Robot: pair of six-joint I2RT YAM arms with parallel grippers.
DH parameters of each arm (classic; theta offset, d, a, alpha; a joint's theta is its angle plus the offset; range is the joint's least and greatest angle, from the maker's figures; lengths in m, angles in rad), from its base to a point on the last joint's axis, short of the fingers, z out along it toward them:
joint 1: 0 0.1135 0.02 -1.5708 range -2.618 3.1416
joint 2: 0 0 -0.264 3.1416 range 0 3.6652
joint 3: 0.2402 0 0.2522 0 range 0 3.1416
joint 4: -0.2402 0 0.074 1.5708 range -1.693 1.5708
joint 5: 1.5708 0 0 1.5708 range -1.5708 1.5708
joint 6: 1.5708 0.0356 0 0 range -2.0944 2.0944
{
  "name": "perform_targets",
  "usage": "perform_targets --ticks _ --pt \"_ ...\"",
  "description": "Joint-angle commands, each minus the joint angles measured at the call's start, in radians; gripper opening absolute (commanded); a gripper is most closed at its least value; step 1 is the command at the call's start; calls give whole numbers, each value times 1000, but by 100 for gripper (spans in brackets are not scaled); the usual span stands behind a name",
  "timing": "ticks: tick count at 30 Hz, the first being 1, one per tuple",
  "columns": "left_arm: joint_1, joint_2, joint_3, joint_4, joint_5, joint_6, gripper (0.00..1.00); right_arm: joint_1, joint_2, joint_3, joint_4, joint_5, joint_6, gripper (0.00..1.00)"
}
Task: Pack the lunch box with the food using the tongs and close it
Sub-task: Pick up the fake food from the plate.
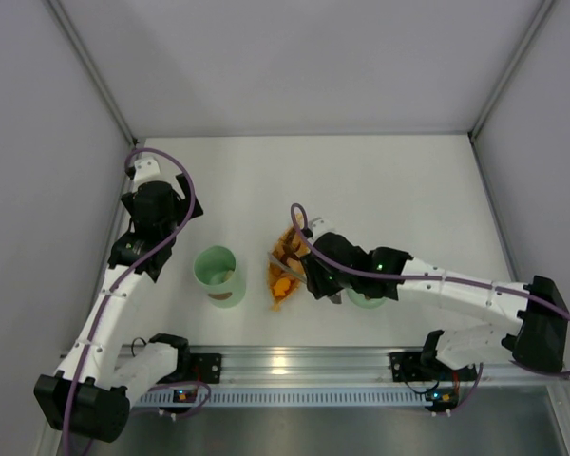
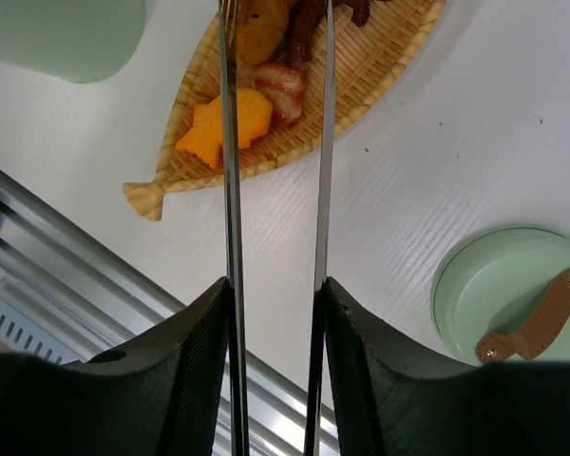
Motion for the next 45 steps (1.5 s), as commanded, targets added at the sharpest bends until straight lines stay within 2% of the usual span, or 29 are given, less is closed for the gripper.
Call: perform_targets --ticks 1,9,14,19,26,45 --pt "5 -4 38 14 6 -7 99 -4 18 7 110 -27 2 40" --pt "5 -4 36 14 4 -7 99 -4 61 21 119 -27 -13 37" --pt "5 -2 35 14 7 -7 99 -17 52 9 125 -27 -13 32" --pt "5 -2 35 14 7 -9 99 -33 27 -5 119 -32 -15 31" --pt "5 -2 36 15 7 -9 99 -38 -16 6 91 -29 -15 22" --pt "5 1 35 14 9 -9 99 -37 -74 102 4 16 -36 22"
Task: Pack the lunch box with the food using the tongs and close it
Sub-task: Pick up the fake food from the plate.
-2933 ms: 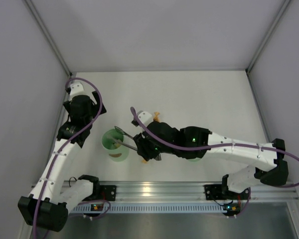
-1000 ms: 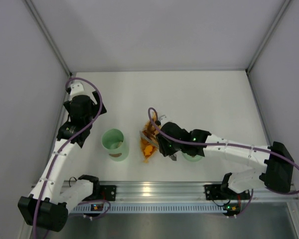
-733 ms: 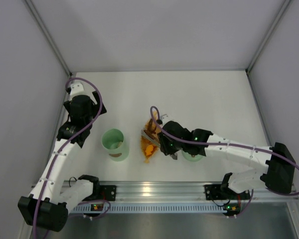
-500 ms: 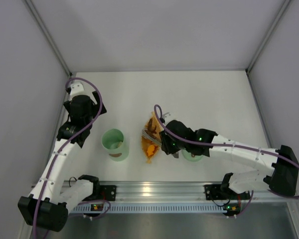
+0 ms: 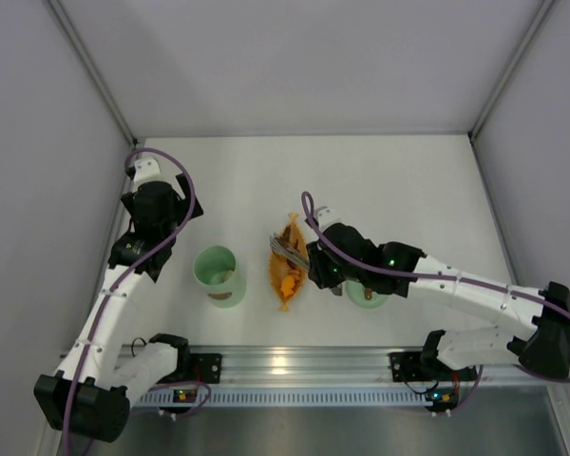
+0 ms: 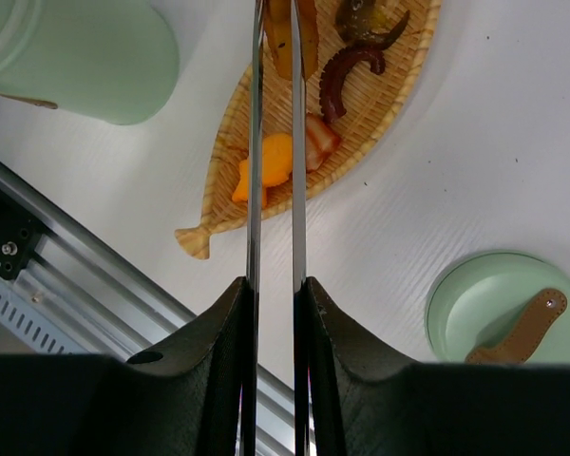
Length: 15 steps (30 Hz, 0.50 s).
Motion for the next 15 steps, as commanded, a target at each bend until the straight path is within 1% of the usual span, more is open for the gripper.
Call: perform_targets --ticks 1,15 --pt "5 1 36 14 10 -9 99 -10 -30 80 -8 27 -16 21" --pt "5 1 36 14 11 -9 99 8 -47 239 -92 8 -38 20"
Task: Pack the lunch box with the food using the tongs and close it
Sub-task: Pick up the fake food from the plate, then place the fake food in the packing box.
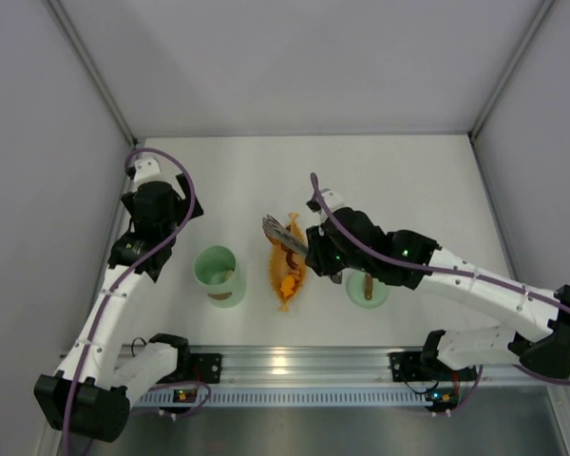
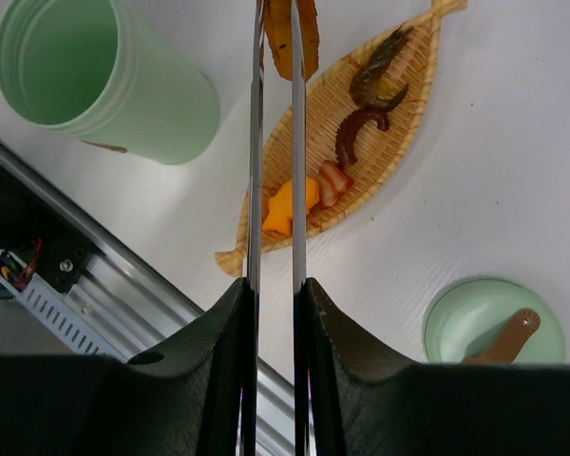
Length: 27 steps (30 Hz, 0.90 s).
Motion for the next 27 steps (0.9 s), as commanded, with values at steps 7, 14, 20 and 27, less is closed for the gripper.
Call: perform_targets --ticks 7,14,20,27 --pt "5 1 38 15 8 -9 99 82 -17 207 -34 -18 -12 20" --pt "5 1 38 12 7 -9 99 174 29 287 -39 -3 -4 20" --pt "5 -2 39 12 4 -10 99 246 84 296 -13 8 9 20" --pt "5 -5 38 14 2 -9 99 282 135 279 15 8 22 20"
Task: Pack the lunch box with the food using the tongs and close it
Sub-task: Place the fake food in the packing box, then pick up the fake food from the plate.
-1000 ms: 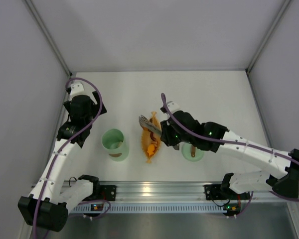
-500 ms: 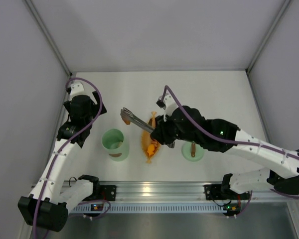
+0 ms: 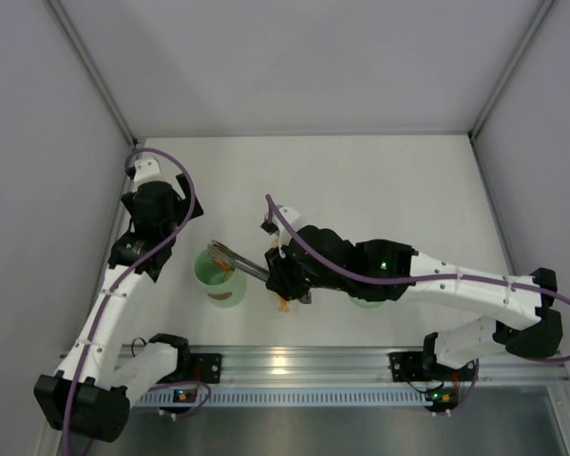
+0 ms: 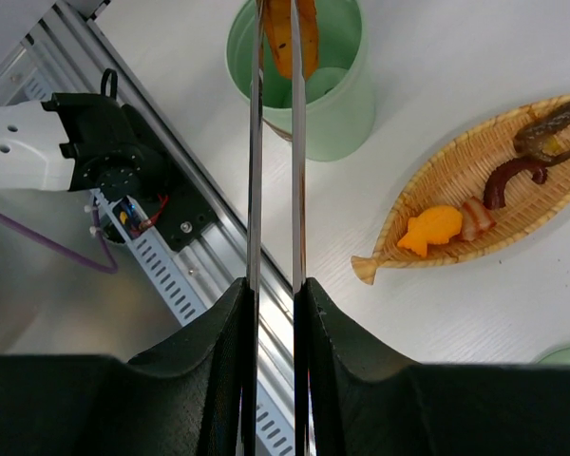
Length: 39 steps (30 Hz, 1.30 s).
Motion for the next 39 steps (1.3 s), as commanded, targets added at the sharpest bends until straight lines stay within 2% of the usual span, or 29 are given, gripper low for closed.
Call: perform_targets --ticks 1,10,16,22,33,36,39 --pt "5 -5 38 14 4 -9 99 24 14 29 45 11 16 21" --pt "5 -5 36 14 4 -9 99 25 21 32 43 19 13 33" --pt "5 -4 36 15 5 -9 99 24 21 35 42 22 11 35" --pt "5 -4 36 14 5 -7 99 25 -29 27 2 90 10 37" --pt "5 -5 36 14 5 -9 99 10 -241 -163 -99 310 91 39" --pt "5 -5 36 14 5 -9 99 -8 -250 -258 -135 360 135 40" --pt "7 -5 36 14 5 -9 99 -41 -255 -315 -119 347 148 40"
